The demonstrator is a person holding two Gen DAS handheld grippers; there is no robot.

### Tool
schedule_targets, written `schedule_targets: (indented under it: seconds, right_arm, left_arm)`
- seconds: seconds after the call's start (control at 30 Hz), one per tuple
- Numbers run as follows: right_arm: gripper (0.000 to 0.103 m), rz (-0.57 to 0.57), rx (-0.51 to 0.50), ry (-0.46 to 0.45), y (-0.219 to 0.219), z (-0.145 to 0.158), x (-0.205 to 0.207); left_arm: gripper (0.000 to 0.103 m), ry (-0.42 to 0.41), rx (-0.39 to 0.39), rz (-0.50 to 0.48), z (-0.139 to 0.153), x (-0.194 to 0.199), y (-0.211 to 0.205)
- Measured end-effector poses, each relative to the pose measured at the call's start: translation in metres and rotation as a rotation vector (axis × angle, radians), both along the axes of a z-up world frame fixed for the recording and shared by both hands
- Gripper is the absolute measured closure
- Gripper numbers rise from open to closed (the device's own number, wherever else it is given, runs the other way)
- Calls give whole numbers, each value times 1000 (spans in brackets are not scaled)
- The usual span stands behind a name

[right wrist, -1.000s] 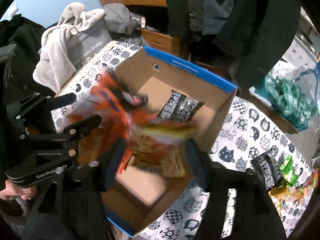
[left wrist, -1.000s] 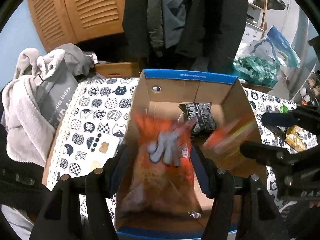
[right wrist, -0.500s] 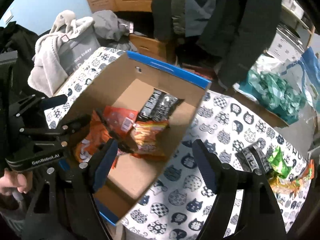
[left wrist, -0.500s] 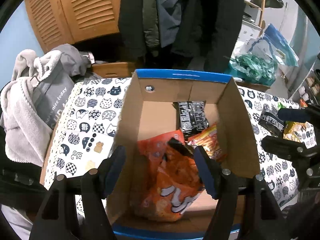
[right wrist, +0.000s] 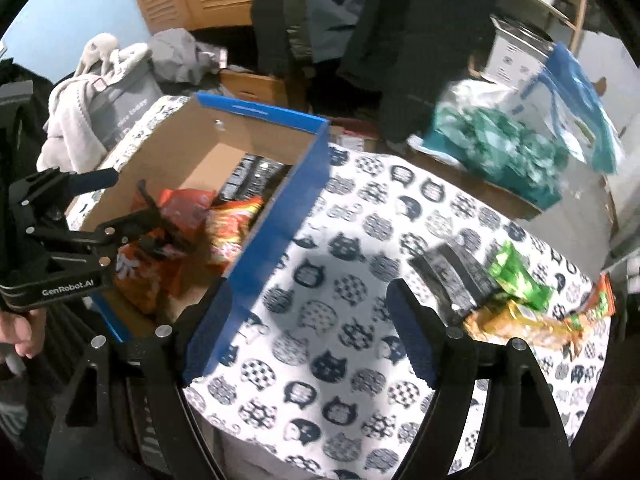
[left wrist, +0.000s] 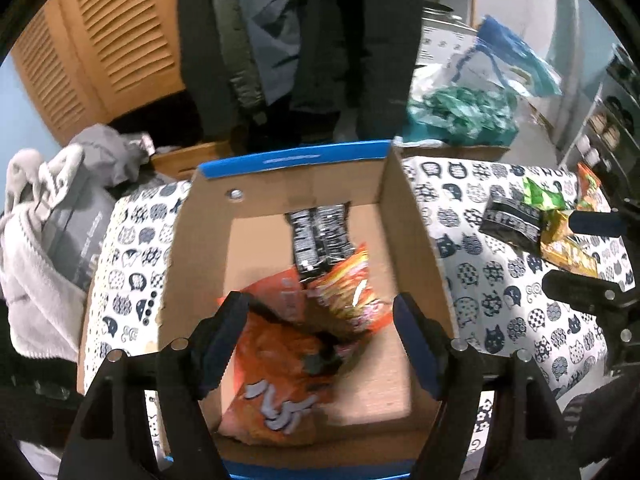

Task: Organize snacks
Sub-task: 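Open left tool dropping orange bag while right tool drops striped bag into box, then move both tools from the box back to the remaining snacks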

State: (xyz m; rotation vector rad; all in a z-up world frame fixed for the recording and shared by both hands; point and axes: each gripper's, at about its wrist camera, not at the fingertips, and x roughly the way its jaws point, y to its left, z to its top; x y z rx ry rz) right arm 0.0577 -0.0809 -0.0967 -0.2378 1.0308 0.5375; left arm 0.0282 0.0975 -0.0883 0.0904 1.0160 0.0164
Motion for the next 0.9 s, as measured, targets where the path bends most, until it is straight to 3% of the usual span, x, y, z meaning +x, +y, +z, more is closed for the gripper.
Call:
schedule_targets:
  seconds: [0.53, 0.73, 0.9]
  right_arm:
    - [23, -126, 30, 29, -90, -19, -10]
    - [23, -184, 13, 49, -124, -39, -14]
    - [23, -243, -9, 77, -156, -60, -13]
  left_arm:
    - [23, 35, 45, -144, -2, 5, -81]
    - [23, 69, 36, -189, -10, 6, -108]
    - [23, 107, 77, -225, -24, 8, -134]
